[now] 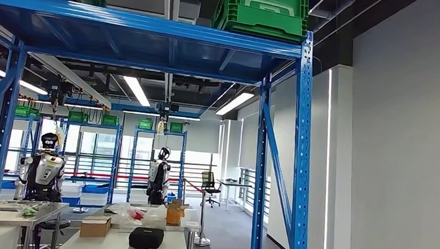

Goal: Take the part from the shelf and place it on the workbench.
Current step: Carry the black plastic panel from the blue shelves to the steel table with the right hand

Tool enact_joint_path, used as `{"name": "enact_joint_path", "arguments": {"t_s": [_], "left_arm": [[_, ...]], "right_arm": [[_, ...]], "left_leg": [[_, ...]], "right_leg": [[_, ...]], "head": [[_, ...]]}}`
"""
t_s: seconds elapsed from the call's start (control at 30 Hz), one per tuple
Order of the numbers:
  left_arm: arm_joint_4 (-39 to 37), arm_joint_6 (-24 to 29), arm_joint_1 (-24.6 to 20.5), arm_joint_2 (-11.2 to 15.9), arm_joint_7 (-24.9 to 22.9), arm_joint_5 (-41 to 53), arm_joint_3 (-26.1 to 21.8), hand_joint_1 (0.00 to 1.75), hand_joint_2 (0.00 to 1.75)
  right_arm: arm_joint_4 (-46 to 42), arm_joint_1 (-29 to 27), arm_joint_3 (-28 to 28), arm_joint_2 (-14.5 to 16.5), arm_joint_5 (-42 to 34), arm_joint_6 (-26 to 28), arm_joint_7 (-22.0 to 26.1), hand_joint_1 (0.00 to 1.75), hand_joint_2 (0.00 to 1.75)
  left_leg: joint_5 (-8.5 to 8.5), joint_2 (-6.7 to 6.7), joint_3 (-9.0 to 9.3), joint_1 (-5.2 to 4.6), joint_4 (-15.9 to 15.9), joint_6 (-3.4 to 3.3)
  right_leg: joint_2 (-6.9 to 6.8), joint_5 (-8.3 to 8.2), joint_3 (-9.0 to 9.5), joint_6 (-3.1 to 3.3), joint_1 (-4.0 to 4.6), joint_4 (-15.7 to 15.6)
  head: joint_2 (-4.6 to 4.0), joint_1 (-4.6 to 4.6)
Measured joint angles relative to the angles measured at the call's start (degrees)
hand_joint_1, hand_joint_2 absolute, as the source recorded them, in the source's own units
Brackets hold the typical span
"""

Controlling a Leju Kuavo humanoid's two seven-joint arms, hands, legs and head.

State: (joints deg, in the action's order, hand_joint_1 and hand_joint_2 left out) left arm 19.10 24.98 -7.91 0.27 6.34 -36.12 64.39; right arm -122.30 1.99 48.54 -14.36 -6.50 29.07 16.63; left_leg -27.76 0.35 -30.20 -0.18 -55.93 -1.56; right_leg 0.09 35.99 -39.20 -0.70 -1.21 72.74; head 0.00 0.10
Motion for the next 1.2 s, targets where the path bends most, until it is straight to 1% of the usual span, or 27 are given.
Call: {"name": "enact_joint_path", "arguments": {"t_s": [0.03, 0.07, 0.13, 0.17, 0.2, 0.3, 0.33, 0.37, 0.4, 0.47, 0.5, 0.53, 0.57, 0.6, 0.67, 0.7, 0.73, 0.83, 0.87, 0.9, 0.97, 1.0, 1.03, 1.07, 1.1, 1.17, 1.2], "left_arm": [[0.0, 0.0, 0.0, 0.0, 0.0, -0.1, 0.0, 0.00, 1.75], [0.0, 0.0, 0.1, 0.0, 0.0, -0.1, 0.0, 0.00, 1.75], [0.0, 0.0, 0.1, 0.0, 0.0, -0.1, 0.0, 0.00, 1.75], [0.0, 0.0, 0.0, 0.0, 0.0, -0.1, 0.0, 0.00, 1.75], [0.0, 0.0, 0.0, 0.0, 0.0, -0.2, 0.0, 0.00, 1.75], [0.0, 0.1, 0.0, 0.0, 0.1, -0.3, 0.0, 0.00, 1.75], [0.0, 0.1, 0.0, 0.0, 0.1, -0.3, 0.0, 0.00, 1.75], [0.0, 0.1, 0.1, 0.0, 0.1, -0.3, 0.0, 0.00, 1.75], [0.0, 0.1, 0.1, 0.0, 0.1, -0.3, 0.0, 0.00, 1.75], [0.0, 0.1, 0.1, 0.1, 0.1, -0.4, 0.0, 0.00, 1.75], [0.0, 0.1, 0.2, 0.1, 0.1, -0.4, 0.0, 0.00, 1.75], [0.0, 0.1, 0.2, 0.1, 0.1, -0.4, 0.0, 0.00, 1.75], [0.0, 0.1, 0.2, 0.1, 0.1, -0.4, 0.0, 0.00, 1.75], [0.0, 0.1, 0.2, 0.1, 0.1, -0.4, 0.0, 0.00, 1.75], [0.0, 0.1, 0.1, 0.1, 0.1, -0.4, 0.0, 0.00, 1.75], [0.0, 0.2, 0.1, 0.1, 0.1, -0.4, 0.0, 0.00, 1.75], [0.1, 0.2, 0.1, 0.2, 0.1, -0.4, 0.0, 0.00, 1.75], [0.1, 0.2, 0.1, 0.2, 0.2, -0.4, 0.0, 0.00, 1.75], [0.2, 0.2, 0.1, 0.2, 0.2, -0.4, 0.0, 0.00, 1.75], [0.3, 0.2, 0.0, 0.2, 0.2, -0.4, 0.0, 0.00, 1.75], [0.4, 0.2, 0.0, 0.2, 0.3, -0.4, 0.0, 0.00, 1.75], [0.4, 0.2, 0.1, 0.2, 0.3, -0.5, 0.0, 0.00, 1.75], [0.4, 0.2, 0.1, 0.1, 0.3, -0.6, 0.0, 0.00, 1.75], [0.4, 0.2, 0.1, 0.1, 0.3, -0.7, 0.0, 0.00, 1.75], [0.5, 0.2, 0.1, 0.1, 0.3, -0.9, 0.0, 0.00, 1.75], [0.5, 0.2, 0.1, 0.1, 0.3, -0.9, 0.0, 0.00, 1.75], [0.5, 0.2, 0.1, 0.1, 0.3, -1.0, 0.0, 0.00, 1.75]], "right_arm": [[0.0, 0.0, 0.0, 0.0, 0.0, 0.0, 0.0, 1.75, 1.75], [0.0, -0.1, 0.0, 0.0, -0.1, 0.1, 0.0, 1.75, 1.75], [0.0, 0.0, 0.0, 0.0, -0.1, 0.1, 0.0, 1.75, 1.75], [0.0, 0.0, 0.0, 0.0, -0.1, 0.1, 0.0, 1.75, 1.75], [0.0, 0.0, 0.0, 0.0, -0.1, 0.1, 0.0, 1.75, 1.75], [0.0, 0.0, 0.0, 0.0, -0.1, 0.2, 0.0, 1.75, 1.75], [0.0, 0.0, 0.0, 0.0, -0.1, 0.2, 0.0, 1.75, 1.75], [0.0, 0.0, 0.0, 0.0, -0.1, 0.2, 0.0, 1.75, 1.75], [0.0, 0.0, 0.0, 0.0, -0.2, 0.2, 0.0, 1.75, 1.75], [0.0, 0.0, 0.0, 0.0, -0.3, 0.3, 0.0, 1.75, 1.75], [0.0, -0.1, 0.0, 0.0, -0.4, 0.3, 0.0, 1.75, 1.75], [0.0, -0.1, 0.0, 0.0, -0.5, 0.3, 0.0, 1.75, 1.75], [0.0, -0.1, 0.0, 0.0, -0.5, 0.3, 0.0, 1.75, 1.75], [0.0, -0.1, 0.0, 0.0, -0.6, 0.4, 0.0, 1.75, 1.75], [0.0, -0.1, 0.0, 0.0, -0.6, 0.4, 0.0, 1.75, 1.75], [0.0, -0.1, 0.0, 0.0, -0.6, 0.4, 0.0, 1.75, 1.75], [0.0, -0.1, 0.0, 0.0, -0.6, 0.4, 0.0, 1.75, 1.75], [0.0, -0.1, 0.0, 0.0, -0.7, 0.4, 0.0, 1.75, 1.75], [0.0, -0.1, -0.1, 0.0, -0.7, 0.4, 0.0, 1.75, 1.75], [0.0, -0.1, -0.1, 0.0, -0.7, 0.5, 0.0, 1.75, 1.75], [0.0, -0.1, -0.1, 0.0, -0.7, 0.5, 0.0, 1.75, 1.75], [0.0, -0.1, -0.1, -0.1, -0.8, 0.5, 0.0, 1.75, 1.75], [0.0, -0.2, -0.1, -0.1, -0.8, 0.5, 0.0, 1.75, 1.75], [0.0, -0.2, -0.1, -0.1, -0.8, 0.5, 0.0, 1.75, 1.75], [0.0, -0.1, -0.1, -0.1, -0.8, 0.6, 0.0, 1.75, 1.75], [0.0, -0.1, -0.1, -0.1, -0.9, 0.7, 0.0, 1.75, 1.75], [0.0, -0.1, -0.1, -0.1, -1.0, 0.7, 0.0, 1.75, 1.75]], "left_leg": [[0.22, 0.01, -0.50, -0.02, -0.2, 0.03], [0.39, 0.00, -0.95, -0.03, -0.5, 0.10], [0.60, -0.02, -1.66, -0.04, -1.0, 0.35], [0.68, -0.04, -1.99, -0.15, -1.4, 0.57], [0.81, -0.04, -2.29, -0.23, -1.6, 0.86], [1.37, -0.06, -2.84, -0.22, -1.8, 1.92], [0.99, -0.13, -2.98, -0.14, -2.1, 2.25], [-0.21, -0.20, -3.40, -0.05, -3.3, 2.59], [-2.12, -0.27, -4.17, 0.08, -5.6, 2.92], [-6.69, -0.30, -6.45, 0.38, -12.7, 3.53], [-8.03, -0.30, -7.18, 0.48, -15.6, 3.70], [-8.37, -0.30, -7.13, 0.54, -16.8, 3.77], [-7.59, -0.30, -5.98, 0.57, -15.7, 3.73], [-6.09, -0.31, -3.87, 0.57, -12.6, 3.57], [-3.56, -0.34, 0.81, 0.43, -4.7, 2.98], [-3.00, -0.35, 2.11, 0.30, -2.2, 2.66], [-2.88, -0.35, 2.56, 0.13, -0.9, 2.36], [-1.87, -0.25, 2.10, -0.09, -0.2, 1.29], [-1.36, -0.18, 1.88, -0.01, 0.0, 0.89], [-0.85, -0.11, 1.56, 0.11, 0.3, 0.59], [-0.15, -0.02, 0.61, 0.09, 0.3, 0.24], [0.16, 0.01, 0.08, 0.04, 0.2, 0.21], [0.43, 0.03, -0.47, -0.01, 0.0, 0.21], [0.66, 0.05, -1.00, -0.04, -0.2, 0.25], [0.83, 0.05, -1.47, -0.05, -0.5, 0.32], [1.10, 0.02, -2.20, -0.11, -1.0, 0.65], [1.24, 0.00, -2.48, -0.17, -1.3, 0.91]], "right_leg": [[0.00, -0.06, 0.26, -0.05, 0.00, 0.6], [-0.01, -1.11, 1.59, -0.02, 0.00, -1.0], [-0.03, -3.92, 6.21, 0.37, 0.05, -8.4], [-0.01, -4.77, 8.05, 0.70, 0.12, -11.7], [0.02, -5.17, 9.11, 1.04, 0.23, -13.8], [0.10, -5.76, 9.00, 2.09, 0.40, -14.8], [0.06, -6.10, 8.86, 2.45, 0.30, -15.0], [-0.01, -6.48, 8.68, 2.80, 0.17, -15.2], [-0.10, -6.83, 8.45, 3.07, 0.04, -15.3], [-0.21, -7.33, 7.74, 3.31, 0.09, -15.2], [-0.24, -7.55, 7.31, 3.32, 0.11, -15.1], [-0.26, -7.75, 6.86, 3.30, 0.13, -14.9], [-0.25, -7.93, 6.43, 3.22, 0.14, -14.6], [-0.23, -8.09, 6.09, 3.11, 0.14, -14.5], [-0.21, -8.44, 5.64, 2.73, 0.26, -14.2], [-0.24, -8.67, 5.45, 2.42, 0.32, -14.2], [-0.27, -8.91, 5.28, 2.07, 0.32, -14.1], [-0.28, -9.31, 4.89, 0.86, 0.06, -14.2], [-0.24, -8.44, 4.49, 0.55, 0.01, -13.3], [-0.20, -6.78, 3.69, 0.33, 0.00, -11.4], [-0.15, -2.13, 1.22, 0.06, -0.02, -4.7], [-0.14, -0.47, 0.21, -0.03, -0.02, -1.4], [-0.14, 0.22, -0.09, -0.07, -0.01, 0.5], [-0.14, -0.16, 0.62, -0.03, -0.01, 0.3], [-0.14, -1.33, 2.27, 0.08, 0.00, -1.9], [-0.17, -3.91, 7.31, 0.61, 0.09, -9.8], [-0.15, -4.68, 9.02, 0.93, 0.20, -12.9]], "head": [[0.00, -0.06], [0.00, -0.12], [0.00, -0.21], [0.00, -0.21], [0.00, -0.19], [0.00, -0.12], [0.00, -0.06], [0.00, 0.03], [0.00, 0.15], [0.00, 0.34], [0.00, 0.39], [0.00, 0.44], [0.00, 0.50], [0.00, 0.54], [0.00, 0.57], [0.00, 0.52], [0.00, 0.47], [0.00, 0.40], [0.00, 0.37], [0.00, 0.30], [0.00, 0.11], [0.00, 0.04], [0.00, -0.02], [0.00, -0.08], [0.00, -0.14], [0.00, -0.20], [0.00, -0.21]]}}
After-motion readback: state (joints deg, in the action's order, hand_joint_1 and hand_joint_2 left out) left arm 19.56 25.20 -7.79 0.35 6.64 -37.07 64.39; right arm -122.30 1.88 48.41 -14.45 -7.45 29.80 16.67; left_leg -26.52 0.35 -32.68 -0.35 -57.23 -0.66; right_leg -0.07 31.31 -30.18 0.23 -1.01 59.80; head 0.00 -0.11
